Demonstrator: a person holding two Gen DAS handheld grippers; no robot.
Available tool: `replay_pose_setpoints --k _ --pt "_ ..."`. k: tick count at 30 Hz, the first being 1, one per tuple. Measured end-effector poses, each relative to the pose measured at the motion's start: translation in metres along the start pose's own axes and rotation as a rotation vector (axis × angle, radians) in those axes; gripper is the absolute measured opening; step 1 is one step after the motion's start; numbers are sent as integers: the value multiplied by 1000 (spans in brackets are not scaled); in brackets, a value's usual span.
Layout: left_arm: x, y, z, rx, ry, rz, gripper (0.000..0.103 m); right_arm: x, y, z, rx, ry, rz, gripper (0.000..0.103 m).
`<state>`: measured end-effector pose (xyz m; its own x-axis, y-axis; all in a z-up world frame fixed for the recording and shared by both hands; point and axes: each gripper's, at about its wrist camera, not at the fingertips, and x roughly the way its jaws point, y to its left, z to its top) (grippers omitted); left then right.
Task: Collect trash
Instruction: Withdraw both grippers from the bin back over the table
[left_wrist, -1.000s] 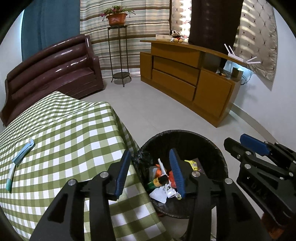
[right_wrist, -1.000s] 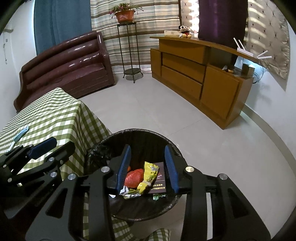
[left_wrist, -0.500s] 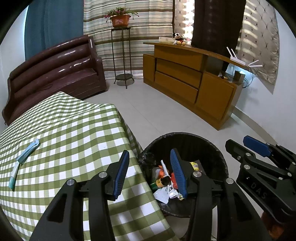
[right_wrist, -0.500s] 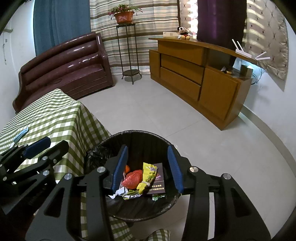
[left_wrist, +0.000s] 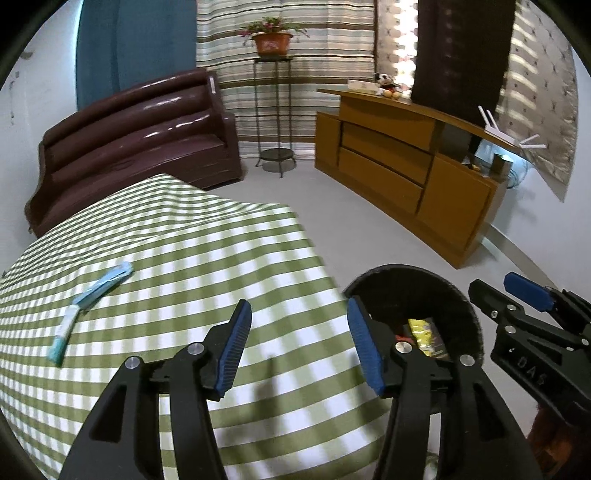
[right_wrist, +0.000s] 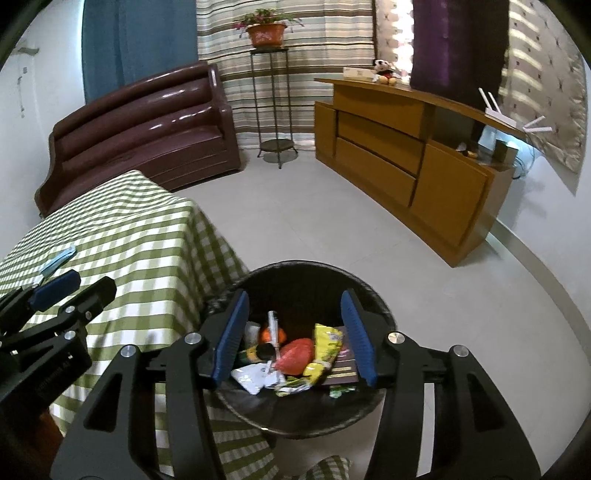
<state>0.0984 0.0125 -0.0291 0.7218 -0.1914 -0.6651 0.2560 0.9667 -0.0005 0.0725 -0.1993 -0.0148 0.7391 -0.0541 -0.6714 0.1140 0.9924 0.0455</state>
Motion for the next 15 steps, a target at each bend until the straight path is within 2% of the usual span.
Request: replay_pose_setpoints --k 15 --pt "-22 117 -29 -131 24 175 55 4 97 -2 -121 23 130 52"
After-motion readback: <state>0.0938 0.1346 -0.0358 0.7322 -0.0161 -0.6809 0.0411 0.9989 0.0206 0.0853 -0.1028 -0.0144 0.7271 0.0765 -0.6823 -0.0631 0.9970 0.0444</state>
